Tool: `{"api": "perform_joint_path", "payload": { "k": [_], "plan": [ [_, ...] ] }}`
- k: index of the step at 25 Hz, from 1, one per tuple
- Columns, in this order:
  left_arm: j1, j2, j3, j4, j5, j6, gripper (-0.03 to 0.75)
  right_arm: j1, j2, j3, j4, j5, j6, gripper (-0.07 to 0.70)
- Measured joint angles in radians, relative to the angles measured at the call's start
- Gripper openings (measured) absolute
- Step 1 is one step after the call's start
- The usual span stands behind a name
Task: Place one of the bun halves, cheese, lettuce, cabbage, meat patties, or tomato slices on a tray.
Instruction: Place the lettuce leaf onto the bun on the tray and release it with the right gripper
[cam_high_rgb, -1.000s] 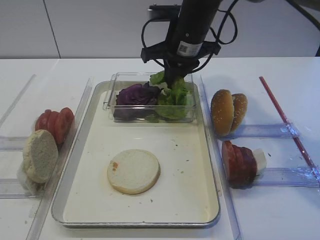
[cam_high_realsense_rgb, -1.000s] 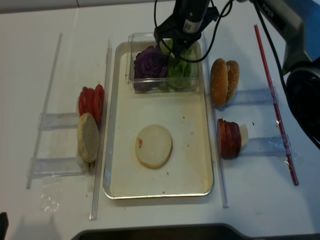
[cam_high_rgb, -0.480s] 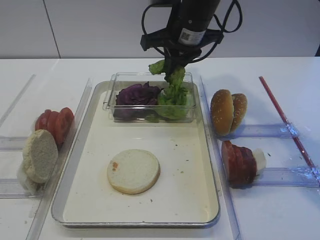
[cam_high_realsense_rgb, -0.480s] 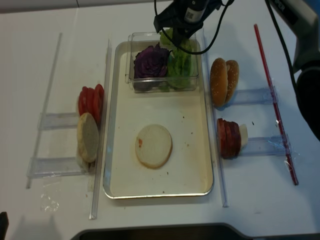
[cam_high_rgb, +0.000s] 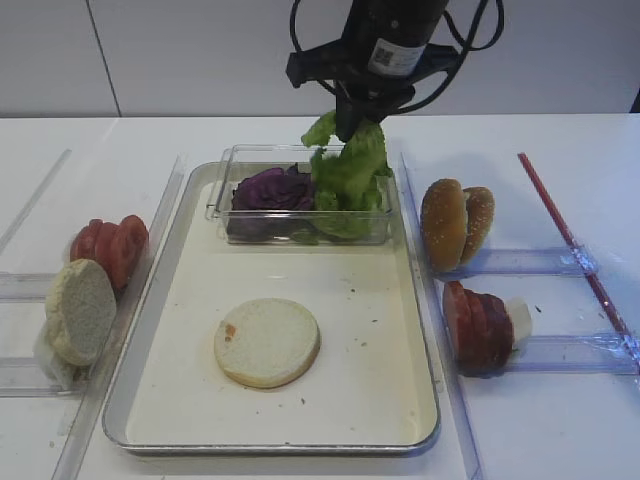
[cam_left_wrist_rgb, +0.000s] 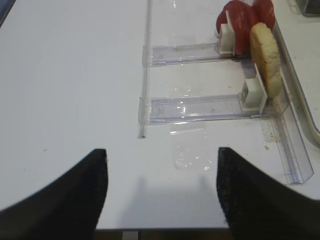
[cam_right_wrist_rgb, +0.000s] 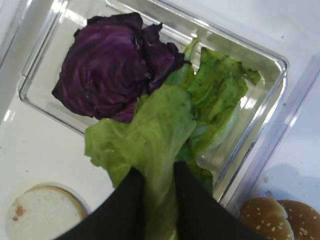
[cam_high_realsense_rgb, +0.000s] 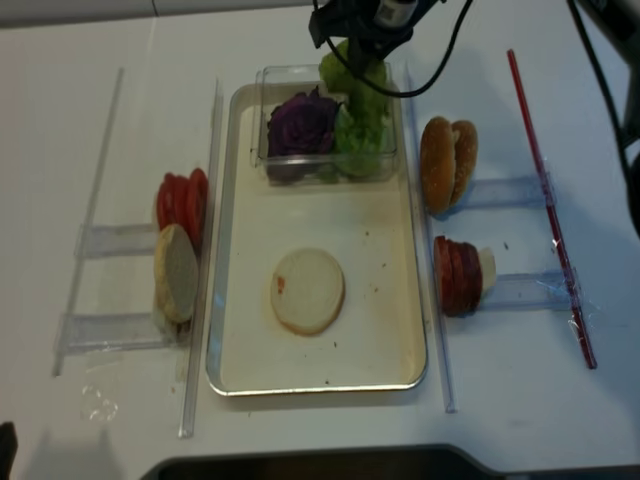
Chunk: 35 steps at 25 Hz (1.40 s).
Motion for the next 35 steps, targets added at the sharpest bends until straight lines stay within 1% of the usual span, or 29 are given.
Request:
{"api": "perform_joint_path", "payload": {
  "k": [2,9,15,19,26,29,35],
  "plan": [
    [0.000,0.000,0.000,0.000,0.000,0.000,0.469,0.000,-0.010,0.027,-0.006,0.006,-0.011,0.182],
    [0.000,0.000,0.000,0.000,0.000,0.000,0.469,0.000,-0.011,0.035,-0.008,0.006,-0.022,0.182],
    [0.000,0.000,0.000,0.000,0.000,0.000,0.469,0.000,-0.049,0.045,0.052,0.006,-0.022,0.182],
    [0.000,0.000,0.000,0.000,0.000,0.000,0.469,0.000,-0.091,0.110,0.079,0.004,-0.022,0.182],
    [0.000,0.000,0.000,0.000,0.000,0.000,0.469,0.003,-0.169,0.246,0.143,0.006,-0.053,0.182],
    [0.000,0.000,0.000,0.000,0.000,0.000,0.469,0.029,-0.187,0.275,0.147,0.004,-0.067,0.182],
    [0.000,0.000,0.000,0.000,0.000,0.000,0.469,0.147,-0.191,0.336,0.121,-0.001,-0.076,0.182]
  ]
}}
